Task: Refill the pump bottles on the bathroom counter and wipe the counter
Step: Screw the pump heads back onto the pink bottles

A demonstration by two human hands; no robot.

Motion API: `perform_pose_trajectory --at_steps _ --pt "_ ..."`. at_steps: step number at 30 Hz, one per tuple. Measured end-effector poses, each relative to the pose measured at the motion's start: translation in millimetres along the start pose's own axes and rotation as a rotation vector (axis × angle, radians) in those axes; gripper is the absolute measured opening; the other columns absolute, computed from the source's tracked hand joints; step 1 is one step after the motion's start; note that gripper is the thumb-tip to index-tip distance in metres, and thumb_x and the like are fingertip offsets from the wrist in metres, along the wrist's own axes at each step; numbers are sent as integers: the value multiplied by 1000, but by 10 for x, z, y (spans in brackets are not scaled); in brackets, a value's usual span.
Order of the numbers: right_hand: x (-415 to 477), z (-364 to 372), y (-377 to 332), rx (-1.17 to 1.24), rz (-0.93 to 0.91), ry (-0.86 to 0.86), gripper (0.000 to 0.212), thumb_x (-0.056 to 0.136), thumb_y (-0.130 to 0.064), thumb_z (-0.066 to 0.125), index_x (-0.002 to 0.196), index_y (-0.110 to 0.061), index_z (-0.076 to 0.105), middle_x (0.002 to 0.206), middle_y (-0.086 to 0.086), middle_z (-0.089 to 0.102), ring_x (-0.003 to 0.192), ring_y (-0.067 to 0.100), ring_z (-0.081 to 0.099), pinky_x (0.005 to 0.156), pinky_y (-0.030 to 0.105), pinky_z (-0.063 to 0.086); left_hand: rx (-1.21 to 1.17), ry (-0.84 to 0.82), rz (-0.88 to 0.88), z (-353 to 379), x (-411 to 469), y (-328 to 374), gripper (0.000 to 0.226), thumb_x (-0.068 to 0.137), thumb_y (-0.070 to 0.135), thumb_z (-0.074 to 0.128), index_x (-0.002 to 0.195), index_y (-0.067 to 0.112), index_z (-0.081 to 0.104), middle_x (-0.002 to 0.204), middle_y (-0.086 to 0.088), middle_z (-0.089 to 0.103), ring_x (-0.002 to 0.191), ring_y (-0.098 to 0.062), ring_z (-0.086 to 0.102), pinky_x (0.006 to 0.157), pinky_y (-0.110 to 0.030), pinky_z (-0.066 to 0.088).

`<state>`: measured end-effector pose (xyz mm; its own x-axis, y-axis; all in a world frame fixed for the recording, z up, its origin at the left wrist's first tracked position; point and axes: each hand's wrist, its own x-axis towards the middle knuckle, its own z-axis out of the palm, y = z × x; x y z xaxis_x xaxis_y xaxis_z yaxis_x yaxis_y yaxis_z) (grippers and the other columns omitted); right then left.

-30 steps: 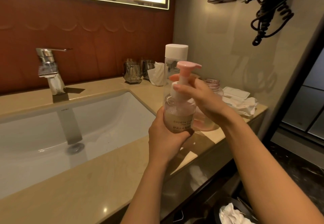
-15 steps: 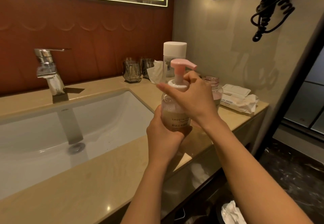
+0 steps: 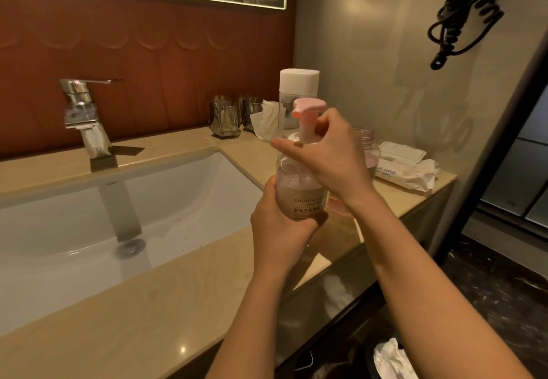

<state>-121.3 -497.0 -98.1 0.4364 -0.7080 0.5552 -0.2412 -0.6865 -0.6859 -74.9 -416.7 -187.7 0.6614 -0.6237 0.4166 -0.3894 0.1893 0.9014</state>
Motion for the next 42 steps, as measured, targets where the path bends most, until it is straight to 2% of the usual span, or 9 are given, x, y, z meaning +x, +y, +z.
perform_pose_trajectory --at_steps 3,7,11,18,23,30,33,36,42 --pt "6 43 7 -150 -46 -4 68 67 -70 64 111 -22 47 106 -6 45 105 14 41 88 32 43 -9 -8 -1 1 -2 -3 73 60 18 87 102 54 39 93 31 53 85 20 52 68 -7 47" --pt "-13 -62 39 210 18 -317 51 75 -61 49 118 -33 49 120 -6 45 120 16 39 100 39 41 19 2 12 3 1 -15 74 59 24 88 108 52 41 96 31 55 88 19 52 72 -9 47" --pt "-24 -244 63 366 39 -505 32 94 -31 52 124 -21 49 112 -7 58 100 3 56 75 15 48 36 2 16 -8 7 -24 67 60 22 87 101 51 42 92 31 54 86 19 52 66 -5 44" --pt "-14 -244 -31 192 26 -287 34 74 -37 75 104 -22 64 99 -11 65 92 4 60 71 17 48 15 -17 -33 -24 4 -17 73 62 17 86 115 43 43 96 29 53 84 22 51 62 0 41" --pt "-29 -142 -69 51 -6 -148 50 71 -42 77 110 -13 66 106 -1 68 95 14 62 79 28 54 26 -22 -48 -24 -9 -6 72 65 18 85 120 39 44 96 30 52 85 18 52 61 0 41" --pt "-158 -112 -26 52 -99 -73 57 74 -51 70 115 -13 63 112 0 67 98 8 60 77 15 48 83 -27 -42 -10 5 -16 73 64 18 86 117 41 41 98 27 53 88 7 55 65 -6 46" --pt "-223 -237 26 35 -125 -25 67 74 -50 69 129 -14 55 129 0 59 113 8 53 92 21 43 146 -25 -35 -6 29 -34 74 61 26 87 115 44 40 97 28 54 93 5 56 74 -14 48" --pt "-234 -415 150 68 -121 57 53 79 -39 70 126 -17 58 125 -3 61 115 8 53 100 29 44 244 -17 -42 21 94 -55 72 56 45 81 116 41 42 100 25 55 104 -10 58 95 -43 48" --pt "-188 -620 577 112 -106 159 40 83 -30 69 121 -23 58 115 -12 60 111 4 53 86 3 36 435 7 -86 122 314 -95 67 57 56 79 108 40 38 98 19 56 109 -20 58 102 -57 35"
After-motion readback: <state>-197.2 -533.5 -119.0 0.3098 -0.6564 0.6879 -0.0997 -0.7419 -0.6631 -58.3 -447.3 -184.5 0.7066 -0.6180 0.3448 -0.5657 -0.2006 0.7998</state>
